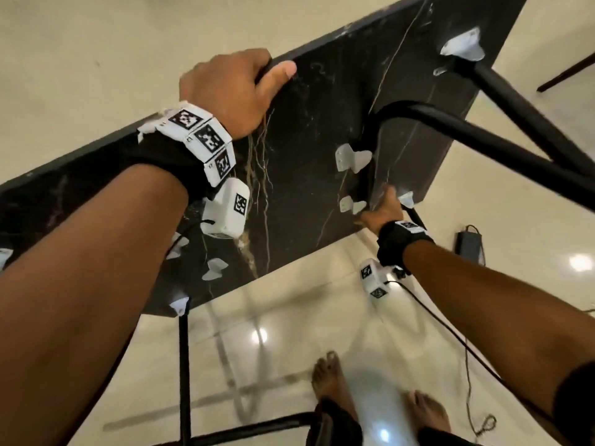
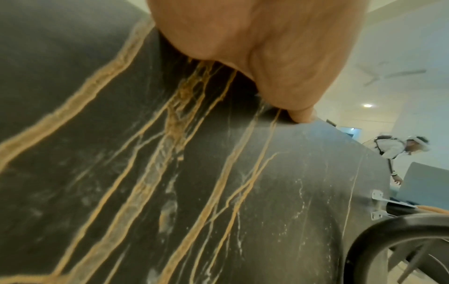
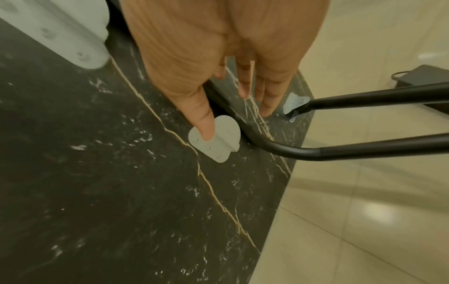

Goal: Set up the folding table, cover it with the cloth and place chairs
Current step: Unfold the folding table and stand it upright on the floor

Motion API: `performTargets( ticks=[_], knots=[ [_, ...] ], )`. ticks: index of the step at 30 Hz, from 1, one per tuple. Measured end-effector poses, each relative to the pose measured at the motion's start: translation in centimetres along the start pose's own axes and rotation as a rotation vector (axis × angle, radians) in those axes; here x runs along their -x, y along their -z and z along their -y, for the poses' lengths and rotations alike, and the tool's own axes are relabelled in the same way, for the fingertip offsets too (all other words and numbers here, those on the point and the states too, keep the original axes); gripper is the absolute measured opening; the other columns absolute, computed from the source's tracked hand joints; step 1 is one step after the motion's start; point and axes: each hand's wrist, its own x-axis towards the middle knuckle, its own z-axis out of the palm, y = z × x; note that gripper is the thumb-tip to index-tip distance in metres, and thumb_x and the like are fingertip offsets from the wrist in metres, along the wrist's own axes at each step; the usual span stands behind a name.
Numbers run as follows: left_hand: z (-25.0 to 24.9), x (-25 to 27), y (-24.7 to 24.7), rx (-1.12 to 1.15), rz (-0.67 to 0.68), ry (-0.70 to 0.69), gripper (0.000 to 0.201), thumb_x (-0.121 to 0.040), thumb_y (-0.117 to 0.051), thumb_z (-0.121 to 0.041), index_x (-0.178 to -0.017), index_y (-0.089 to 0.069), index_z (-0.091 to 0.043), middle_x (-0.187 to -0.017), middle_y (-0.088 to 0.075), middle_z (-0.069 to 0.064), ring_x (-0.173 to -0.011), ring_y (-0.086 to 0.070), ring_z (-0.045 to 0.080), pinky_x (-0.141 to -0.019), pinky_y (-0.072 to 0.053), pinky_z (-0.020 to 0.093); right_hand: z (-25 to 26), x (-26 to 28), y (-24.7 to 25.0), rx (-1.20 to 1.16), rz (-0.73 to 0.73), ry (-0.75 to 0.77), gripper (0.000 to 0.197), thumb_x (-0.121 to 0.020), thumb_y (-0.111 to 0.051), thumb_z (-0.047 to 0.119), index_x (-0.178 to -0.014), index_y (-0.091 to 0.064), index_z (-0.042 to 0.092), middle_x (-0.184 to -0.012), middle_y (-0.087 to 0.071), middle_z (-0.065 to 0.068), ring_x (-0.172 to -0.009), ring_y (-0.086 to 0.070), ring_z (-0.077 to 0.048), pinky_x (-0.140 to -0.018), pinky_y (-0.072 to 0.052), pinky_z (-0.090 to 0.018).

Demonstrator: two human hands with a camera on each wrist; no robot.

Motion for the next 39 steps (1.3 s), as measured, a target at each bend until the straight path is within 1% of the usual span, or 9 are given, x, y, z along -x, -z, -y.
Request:
performTargets(
  ticks=[8, 10, 13, 18, 22, 24, 26, 32, 39],
  knots=[
    [2.1, -2.3, -2.7, -0.074, -0.268, 0.012, 0.062, -0.091, -0.02, -0.077, -0.089, -0.048, -0.021, -0.081, -0.05, 0.003, -0.073, -0.048, 0.028, -0.064, -0.036, 0.041, -1.3, -4.4, -4.5, 0.033, -0.233, 0.23, 0.071, -0.078, -0.079, 0.038, -0.133, -0.042, 0.014, -0.136, -0.05, -0.009, -0.114, -0.058, -0.035, -0.093, -0.05, -0.041],
    [2.4, -2.9, -2.8, -0.086, -0.269, 0.032, 0.07, -0.09, -0.019, -0.079, -0.092, -0.053, -0.019, -0.081, -0.053, 0.003, -0.073, -0.051, 0.028, -0.063, -0.039, 0.043, -1.3, -4.6, -4.8, 0.037, -0.269, 0.243, 0.069, -0.075, -0.078, 0.041, -0.128, -0.043, 0.017, -0.132, -0.052, -0.006, -0.108, -0.06, -0.035, -0.09, -0.054, -0.044],
    [2.5, -3.5, -2.7, -0.095, -0.254, 0.035, 0.072, -0.089, -0.021, -0.079, -0.081, -0.052, -0.014, -0.064, -0.046, 0.004, -0.059, -0.045, 0.027, -0.051, -0.03, 0.036, -1.0, -5.1, -5.5, 0.022, -0.324, 0.244, 0.058, -0.072, -0.077, 0.048, -0.114, -0.044, 0.024, -0.121, -0.058, -0.001, -0.099, -0.063, -0.034, -0.085, -0.056, -0.047],
    [2.7, -4.3, -1.6, 0.008, -0.112, 0.039, 0.062, -0.095, -0.029, -0.071, -0.084, -0.058, -0.016, -0.064, -0.051, 0.004, -0.058, -0.049, 0.024, -0.053, -0.033, 0.028, -0.4, -5.2, -5.6, 0.068, -0.318, 0.233, 0.035, -0.079, -0.073, 0.043, -0.088, -0.047, 0.021, -0.084, -0.061, -0.001, -0.081, -0.06, -0.031, -0.071, -0.05, -0.037],
    [2.2, -4.8, -1.1, 0.064, -0.007, 0.046, 0.061, -0.096, -0.032, -0.067, -0.089, -0.061, -0.014, -0.074, -0.058, 0.007, -0.072, -0.056, 0.028, -0.065, -0.039, 0.033, -0.9, -5.0, -5.1, 0.113, -0.322, 0.325, 0.034, -0.081, -0.07, 0.037, -0.079, -0.043, 0.016, -0.072, -0.056, 0.0, -0.073, -0.057, -0.03, -0.062, -0.044, -0.034],
    [1.7, -4.9, -0.8, 0.073, 0.039, 0.023, 0.063, -0.097, -0.031, -0.064, -0.094, -0.062, -0.01, -0.085, -0.062, 0.013, -0.084, -0.059, 0.033, -0.078, -0.042, 0.037, -1.5, -4.6, -4.9, 0.128, -0.339, 0.329, 0.031, -0.081, -0.069, 0.035, -0.081, -0.044, 0.016, -0.072, -0.057, 0.0, -0.073, -0.056, -0.031, -0.064, -0.045, -0.035],
    [1.6, -5.0, -0.5, 0.054, 0.083, 0.038, 0.062, -0.097, -0.031, -0.063, -0.092, -0.06, -0.009, -0.083, -0.059, 0.012, -0.086, -0.057, 0.035, -0.08, -0.041, 0.037, -1.7, -4.5, -4.7, 0.179, -0.34, 0.339, 0.029, -0.083, -0.068, 0.036, -0.084, -0.046, 0.017, -0.072, -0.054, 0.003, -0.072, -0.055, -0.028, -0.066, -0.045, -0.034],
    [1.3, -5.8, -0.6, 0.096, 0.131, 0.097, 0.05, -0.1, -0.029, -0.058, -0.097, -0.058, -0.017, -0.097, -0.058, 0.009, -0.093, -0.054, 0.029, -0.092, -0.037, 0.035, -1.6, -4.9, -4.1, 0.225, -0.301, 0.4, 0.03, -0.082, -0.067, 0.045, -0.086, -0.049, 0.021, -0.076, -0.056, 0.006, -0.074, -0.058, -0.024, -0.07, -0.05, -0.035],
    [0.9, -5.8, -0.6, 0.116, 0.183, 0.17, 0.064, -0.098, -0.027, -0.06, -0.117, -0.063, -0.011, -0.115, -0.065, 0.014, -0.107, -0.058, 0.034, -0.106, -0.038, 0.042, 0.0, -4.9, -2.5, 0.275, -0.285, 0.57, 0.026, -0.078, -0.067, 0.039, -0.09, -0.047, 0.027, -0.087, -0.062, 0.007, -0.085, -0.065, -0.025, -0.076, -0.054, -0.039]
  ],
)
